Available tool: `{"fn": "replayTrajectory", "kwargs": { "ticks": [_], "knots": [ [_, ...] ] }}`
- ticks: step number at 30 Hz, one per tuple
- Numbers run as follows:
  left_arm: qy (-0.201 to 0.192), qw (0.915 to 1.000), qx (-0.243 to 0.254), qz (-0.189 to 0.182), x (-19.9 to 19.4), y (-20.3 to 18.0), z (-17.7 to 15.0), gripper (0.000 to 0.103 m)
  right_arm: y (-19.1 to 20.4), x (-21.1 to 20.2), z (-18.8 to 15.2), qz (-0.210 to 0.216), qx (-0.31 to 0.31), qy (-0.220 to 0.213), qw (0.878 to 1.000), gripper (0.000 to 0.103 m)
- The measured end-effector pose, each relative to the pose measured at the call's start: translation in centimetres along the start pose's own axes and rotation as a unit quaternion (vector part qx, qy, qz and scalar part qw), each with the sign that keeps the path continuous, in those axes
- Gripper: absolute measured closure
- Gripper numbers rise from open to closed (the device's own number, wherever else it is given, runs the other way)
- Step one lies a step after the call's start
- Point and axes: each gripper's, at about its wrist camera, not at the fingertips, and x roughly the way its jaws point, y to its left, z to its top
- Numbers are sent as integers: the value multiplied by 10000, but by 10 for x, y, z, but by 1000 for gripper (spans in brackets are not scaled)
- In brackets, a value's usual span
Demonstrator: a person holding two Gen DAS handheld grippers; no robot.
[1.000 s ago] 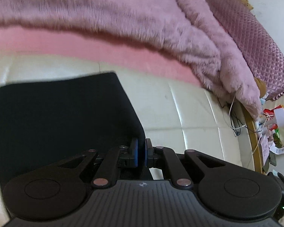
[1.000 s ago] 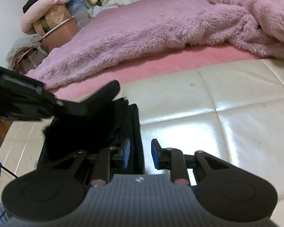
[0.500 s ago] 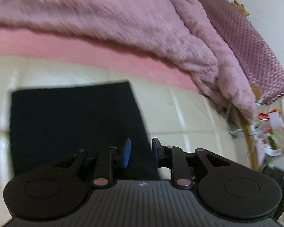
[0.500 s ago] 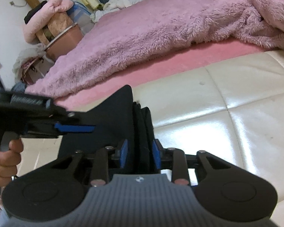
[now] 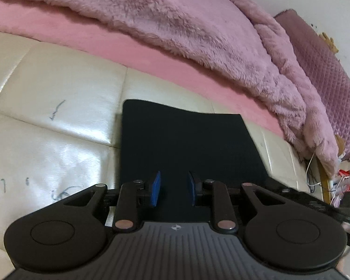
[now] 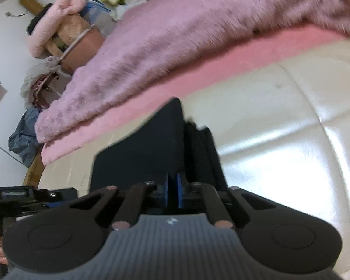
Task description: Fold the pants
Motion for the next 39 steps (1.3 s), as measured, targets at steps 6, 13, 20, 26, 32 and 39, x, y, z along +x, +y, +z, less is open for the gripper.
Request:
{"fn": "replayTrajectory", "kwargs": {
  "ticks": [6,13,20,26,32,39],
  "knots": [
    [-238,9990,374,112,-4,-3,3,88,29,-40,6,-35,-496,-205,9986,102],
    [-329,9956,762,425,28,-4,3,93,-20,0,-16,-595,-17,180,9981,102],
    [-156,9940,873,641,58,3,-3,98,-39,19,-32,-860,-144,208,9960,102],
    [-246,9927,1069,492,36,-6,-8,98,-19,-8,-23,-980,-600,-71,9934,95],
    [-130,9921,1236,191,10,-17,-35,98,31,-39,-35,-865,-1828,-153,9792,95],
    [431,9886,1441,15,14,-8,-82,98,26,-17,-72,-1410,-2248,375,9634,94]
  ]
}}
